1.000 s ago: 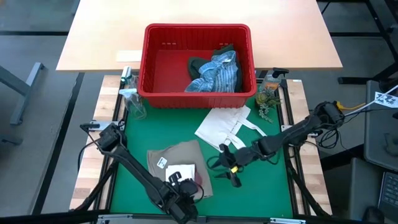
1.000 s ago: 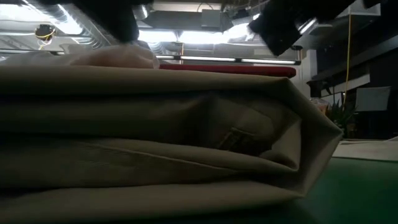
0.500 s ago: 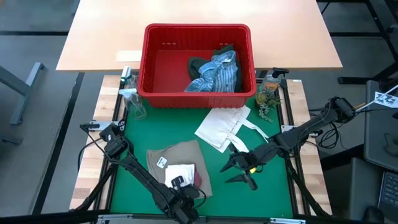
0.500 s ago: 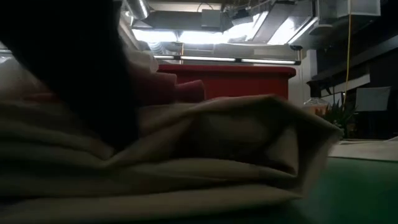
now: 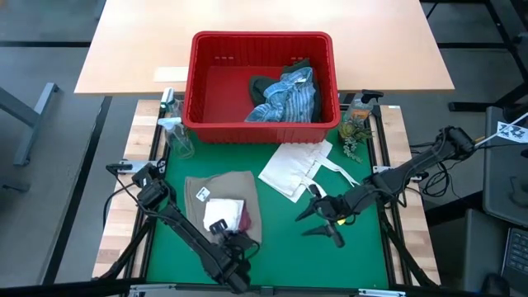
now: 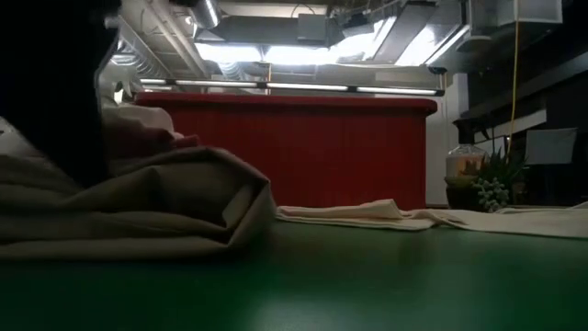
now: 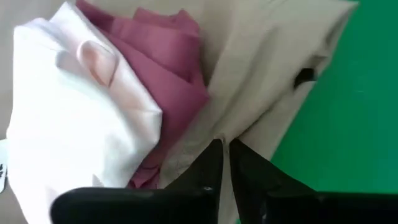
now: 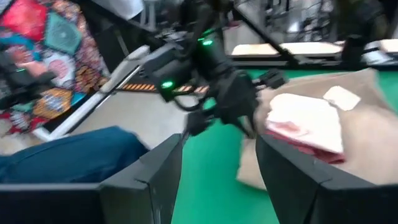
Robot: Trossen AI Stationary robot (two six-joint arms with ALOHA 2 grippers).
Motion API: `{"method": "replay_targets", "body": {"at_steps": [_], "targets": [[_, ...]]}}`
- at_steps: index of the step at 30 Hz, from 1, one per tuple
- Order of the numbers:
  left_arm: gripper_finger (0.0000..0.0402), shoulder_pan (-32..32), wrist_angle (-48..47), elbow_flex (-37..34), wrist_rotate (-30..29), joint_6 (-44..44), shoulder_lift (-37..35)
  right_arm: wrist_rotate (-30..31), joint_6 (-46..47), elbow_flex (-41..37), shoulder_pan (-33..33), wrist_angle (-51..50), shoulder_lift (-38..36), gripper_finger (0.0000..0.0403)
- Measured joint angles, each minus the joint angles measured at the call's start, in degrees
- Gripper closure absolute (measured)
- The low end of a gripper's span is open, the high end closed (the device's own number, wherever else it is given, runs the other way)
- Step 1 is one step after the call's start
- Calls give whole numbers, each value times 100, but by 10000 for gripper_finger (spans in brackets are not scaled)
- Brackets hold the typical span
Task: Fold Laundry from Bin
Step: Stack the folded red and white underwear on top of the gray shorts, then remove the blue polo shirt from the red bin
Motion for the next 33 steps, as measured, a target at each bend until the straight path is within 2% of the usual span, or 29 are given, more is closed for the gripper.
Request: {"method": "replay_targets", "body": {"at_steps": [4,9,13,17,20,22,27,29,33], "targets": [[390,-19,21,425,-51,280,0,508,-402,0,0,94,-122,196],[400,120,30,1293,-480,1304,-4,1855,-1479,161,-14,55,-319,196],[397,311,28,1925,-1215,2394,-9,2896,-2455,489,-250,65,-372,196],[390,574,27,2298,-2217,3462,-15,3324,-3211,785,-778,-10,-378,196],[385,783,23,2381,-2831,3954,-15,3368,-3298,1009,-1293,-498,-378,196],[381,940,35,2389,-2996,4155,-15,3361,-3289,1179,-1676,-1044,-378,196],[368,1400,52,2389,-2651,4512,-15,3321,-3287,1461,-2790,-2150,-378,196],[361,1593,57,2389,-2449,4532,-15,3025,-3285,1469,-3339,-2223,-378,196],[344,1988,-227,2389,-2174,4340,-74,1936,-3222,1469,-4490,-2201,-299,196]]}}
